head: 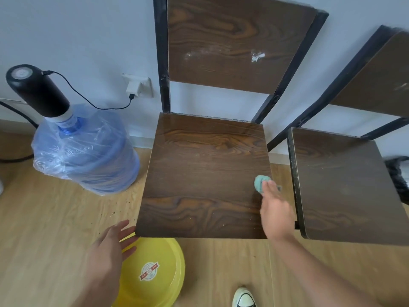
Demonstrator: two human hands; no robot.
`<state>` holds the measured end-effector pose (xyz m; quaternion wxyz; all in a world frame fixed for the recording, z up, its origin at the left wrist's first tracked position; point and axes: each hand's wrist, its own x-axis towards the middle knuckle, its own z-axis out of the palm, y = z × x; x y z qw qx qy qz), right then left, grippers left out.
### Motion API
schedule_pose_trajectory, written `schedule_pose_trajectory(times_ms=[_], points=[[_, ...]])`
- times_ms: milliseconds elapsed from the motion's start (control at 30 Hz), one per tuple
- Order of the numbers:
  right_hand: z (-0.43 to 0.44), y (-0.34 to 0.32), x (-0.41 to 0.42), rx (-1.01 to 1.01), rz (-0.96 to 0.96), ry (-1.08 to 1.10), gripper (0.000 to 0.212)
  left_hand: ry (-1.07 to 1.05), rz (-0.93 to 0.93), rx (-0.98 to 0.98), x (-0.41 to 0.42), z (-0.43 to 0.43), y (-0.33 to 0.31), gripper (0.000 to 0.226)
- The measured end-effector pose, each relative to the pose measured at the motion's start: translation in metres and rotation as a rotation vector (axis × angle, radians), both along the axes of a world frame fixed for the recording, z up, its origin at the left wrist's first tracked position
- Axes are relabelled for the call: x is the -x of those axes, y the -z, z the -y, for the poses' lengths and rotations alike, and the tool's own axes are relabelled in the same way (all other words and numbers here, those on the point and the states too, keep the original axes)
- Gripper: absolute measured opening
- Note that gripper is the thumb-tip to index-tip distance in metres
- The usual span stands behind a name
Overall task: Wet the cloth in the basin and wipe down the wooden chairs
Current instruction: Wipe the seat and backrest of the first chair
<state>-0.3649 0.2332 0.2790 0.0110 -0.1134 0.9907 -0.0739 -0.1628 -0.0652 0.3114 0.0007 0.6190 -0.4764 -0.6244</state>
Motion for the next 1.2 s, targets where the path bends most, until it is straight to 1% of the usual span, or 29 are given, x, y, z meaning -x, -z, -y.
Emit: schedule_pose_trajectory(times_ms=[100, 167, 267, 333, 400, 467, 533, 633, 700, 733, 800, 833, 900, 967, 1033, 1133, 1200], points=[[0.001, -0.006, -0.006, 0.026, 0.024, 0.189, 0.042, 0.018, -0.01, 0.0, -0.005, 0.0, -0.001, 0.034], [0.021, -0.001, -0.026, 0.066, -0.006, 0.186, 0.044, 0.03, -0.011, 0.004, -0.008, 0.001, 0.0, 0.033], [0.077, 0.012, -0.077, 0.148, -0.037, 0.041, 0.053, 0.025, -0.01, 0.001, -0.012, 0.004, 0.003, 0.033], [0.125, 0.019, -0.115, 0.201, 0.003, -0.126, 0.056, 0.013, 0.007, 0.01, -0.013, 0.005, 0.005, 0.035], [0.174, 0.017, -0.146, 0.209, 0.086, -0.337, 0.052, 0.029, 0.043, 0.029, -0.013, 0.005, 0.006, 0.039], [0.207, 0.011, -0.16, 0.182, 0.15, -0.472, 0.046, 0.046, 0.075, 0.046, -0.012, 0.006, 0.008, 0.042], [0.211, 0.008, -0.158, 0.117, 0.153, -0.514, 0.044, 0.041, 0.101, 0.07, -0.009, 0.005, 0.009, 0.042], [0.162, 0.014, -0.143, 0.095, 0.049, -0.593, 0.05, 0.036, 0.166, 0.116, 0.0, 0.001, 0.007, 0.038], [0.104, 0.015, -0.126, 0.091, -0.024, -0.522, 0.05, 0.07, 0.171, 0.159, 0.006, -0.002, 0.005, 0.029], [0.072, 0.014, -0.115, 0.068, -0.053, -0.436, 0.054, 0.107, 0.157, 0.182, 0.009, -0.004, 0.002, 0.025], [0.01, 0.009, -0.092, 0.038, -0.045, -0.176, 0.071, 0.182, 0.124, 0.223, 0.012, -0.008, 0.001, 0.021], [-0.014, 0.006, -0.085, 0.027, -0.01, -0.048, 0.077, 0.218, 0.119, 0.242, 0.014, -0.01, 0.0, 0.019], [-0.038, 0.003, -0.083, 0.044, 0.029, 0.11, 0.074, 0.257, 0.13, 0.275, 0.015, -0.012, 0.001, 0.021], [-0.031, 0.005, -0.091, 0.092, 0.012, 0.166, 0.071, 0.242, 0.142, 0.263, 0.014, -0.01, 0.004, 0.024], [0.0, 0.015, -0.108, 0.135, -0.035, 0.1, 0.072, 0.233, 0.151, 0.197, 0.012, -0.005, 0.007, 0.025], [0.077, 0.027, -0.142, 0.18, -0.076, -0.203, 0.051, 0.246, 0.17, 0.146, 0.013, 0.005, 0.011, 0.024], [0.129, 0.025, -0.155, 0.187, -0.063, -0.392, 0.043, 0.279, 0.194, 0.142, 0.014, 0.011, 0.011, 0.024]])
